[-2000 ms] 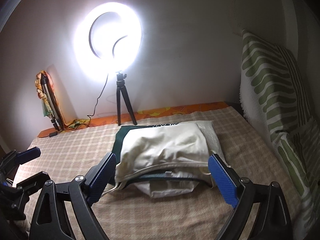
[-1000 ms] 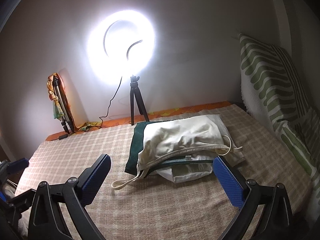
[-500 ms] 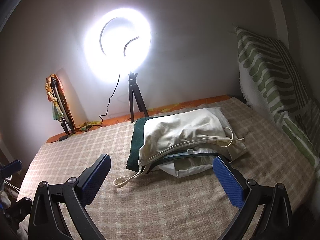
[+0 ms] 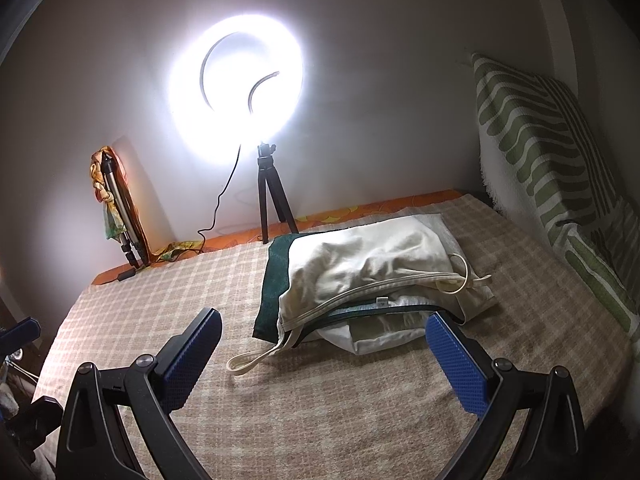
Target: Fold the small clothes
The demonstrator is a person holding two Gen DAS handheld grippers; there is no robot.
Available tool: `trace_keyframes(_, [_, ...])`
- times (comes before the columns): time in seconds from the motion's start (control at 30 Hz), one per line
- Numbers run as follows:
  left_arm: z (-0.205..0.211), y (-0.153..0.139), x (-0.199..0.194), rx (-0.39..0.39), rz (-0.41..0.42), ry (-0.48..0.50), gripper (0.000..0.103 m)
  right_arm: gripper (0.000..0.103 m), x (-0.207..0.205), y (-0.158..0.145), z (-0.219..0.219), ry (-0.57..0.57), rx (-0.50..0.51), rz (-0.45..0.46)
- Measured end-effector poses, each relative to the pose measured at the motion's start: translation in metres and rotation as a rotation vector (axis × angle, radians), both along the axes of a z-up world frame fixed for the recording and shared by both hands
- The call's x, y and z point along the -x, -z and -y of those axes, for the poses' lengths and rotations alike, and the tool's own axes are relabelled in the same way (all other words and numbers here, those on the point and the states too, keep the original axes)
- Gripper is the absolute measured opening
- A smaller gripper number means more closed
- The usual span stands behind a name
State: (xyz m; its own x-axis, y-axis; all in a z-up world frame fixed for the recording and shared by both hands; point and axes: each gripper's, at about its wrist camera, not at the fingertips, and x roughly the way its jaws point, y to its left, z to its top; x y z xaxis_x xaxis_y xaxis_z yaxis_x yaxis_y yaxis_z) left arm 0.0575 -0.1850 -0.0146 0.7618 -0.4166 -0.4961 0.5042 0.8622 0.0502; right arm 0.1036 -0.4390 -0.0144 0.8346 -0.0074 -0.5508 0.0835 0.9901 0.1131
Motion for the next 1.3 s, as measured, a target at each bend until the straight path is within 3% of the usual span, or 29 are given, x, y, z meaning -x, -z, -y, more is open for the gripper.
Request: trace_keyframes(1.3, [-0.0059, 0.0025, -0.0013, -0.006, 0.005, 0.0, 0.102, 0.103, -0.0067, 0.0099, 0.0026, -0.012, 0.005, -0.022])
